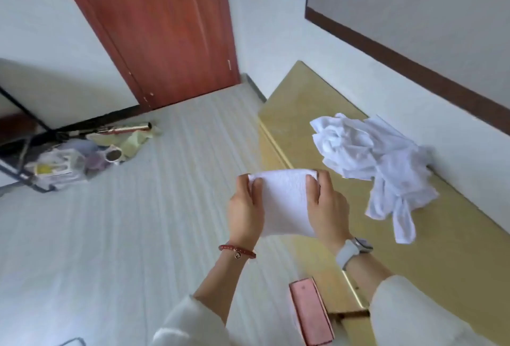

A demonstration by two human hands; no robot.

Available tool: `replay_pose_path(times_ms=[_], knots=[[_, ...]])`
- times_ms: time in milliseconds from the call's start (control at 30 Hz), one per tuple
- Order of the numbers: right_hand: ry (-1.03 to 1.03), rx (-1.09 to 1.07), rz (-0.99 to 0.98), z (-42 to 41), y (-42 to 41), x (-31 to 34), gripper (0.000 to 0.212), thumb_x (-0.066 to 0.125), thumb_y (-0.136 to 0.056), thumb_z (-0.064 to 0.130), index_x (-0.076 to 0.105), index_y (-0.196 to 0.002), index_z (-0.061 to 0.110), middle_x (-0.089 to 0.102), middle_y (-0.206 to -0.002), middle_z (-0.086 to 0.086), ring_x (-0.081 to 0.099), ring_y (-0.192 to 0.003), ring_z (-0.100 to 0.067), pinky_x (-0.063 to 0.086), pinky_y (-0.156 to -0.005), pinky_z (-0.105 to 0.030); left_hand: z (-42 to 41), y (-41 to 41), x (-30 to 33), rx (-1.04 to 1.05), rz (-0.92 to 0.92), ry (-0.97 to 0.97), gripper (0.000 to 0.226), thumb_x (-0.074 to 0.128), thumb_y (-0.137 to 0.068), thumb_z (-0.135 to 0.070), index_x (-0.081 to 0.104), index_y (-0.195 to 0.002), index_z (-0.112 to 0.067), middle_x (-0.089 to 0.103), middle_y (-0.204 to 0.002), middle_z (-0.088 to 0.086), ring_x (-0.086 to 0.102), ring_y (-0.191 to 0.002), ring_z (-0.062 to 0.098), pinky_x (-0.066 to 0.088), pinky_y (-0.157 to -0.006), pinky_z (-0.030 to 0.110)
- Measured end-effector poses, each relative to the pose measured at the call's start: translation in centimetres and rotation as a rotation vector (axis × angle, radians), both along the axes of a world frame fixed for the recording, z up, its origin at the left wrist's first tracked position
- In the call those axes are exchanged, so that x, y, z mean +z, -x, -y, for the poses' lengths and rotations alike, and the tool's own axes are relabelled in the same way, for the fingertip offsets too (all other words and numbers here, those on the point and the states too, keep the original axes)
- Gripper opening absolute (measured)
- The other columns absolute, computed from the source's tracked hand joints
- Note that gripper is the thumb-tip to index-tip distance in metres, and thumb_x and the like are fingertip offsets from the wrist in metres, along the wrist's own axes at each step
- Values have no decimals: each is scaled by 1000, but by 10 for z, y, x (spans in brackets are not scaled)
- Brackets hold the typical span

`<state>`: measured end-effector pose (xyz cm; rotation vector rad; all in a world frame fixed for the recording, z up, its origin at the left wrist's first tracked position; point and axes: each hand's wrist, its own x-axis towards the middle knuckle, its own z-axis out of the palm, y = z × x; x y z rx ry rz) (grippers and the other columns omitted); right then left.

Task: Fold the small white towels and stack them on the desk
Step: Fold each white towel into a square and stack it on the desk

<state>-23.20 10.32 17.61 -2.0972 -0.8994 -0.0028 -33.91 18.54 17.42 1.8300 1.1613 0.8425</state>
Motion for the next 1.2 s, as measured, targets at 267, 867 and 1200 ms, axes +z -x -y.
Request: replay_pose_path(times_ms=[267,867,1200], knots=[[29,487,-476,-240,190,28,12,43,-96,25,47,-103,16,45,-59,5,40,-50,-12,33,-49,-17,-204,227,27,330,-8,-80,11,35,-98,-22,43,-99,-14,42,-60,-5,43,-54,13,28,-46,26],[189,889,-152,-714,439,13,16,49,-92,24,55,-101,12,65,-86,-11,57,-81,-34,39,-62,-33,-604,495,17,782,-8,96,10,57,-87,-16,60,-78,-19,59,-75,-2,54,-69,18,37,-54,16],[209,1222,-70,-940,645,14,14,50,-89,8,53,-100,1,53,-83,-5,50,-78,-24,28,-63,-25,-795,693,3,1054,-211,-57,15,49,-93,-24,56,-99,-12,60,-84,2,54,-70,22,42,-63,31]])
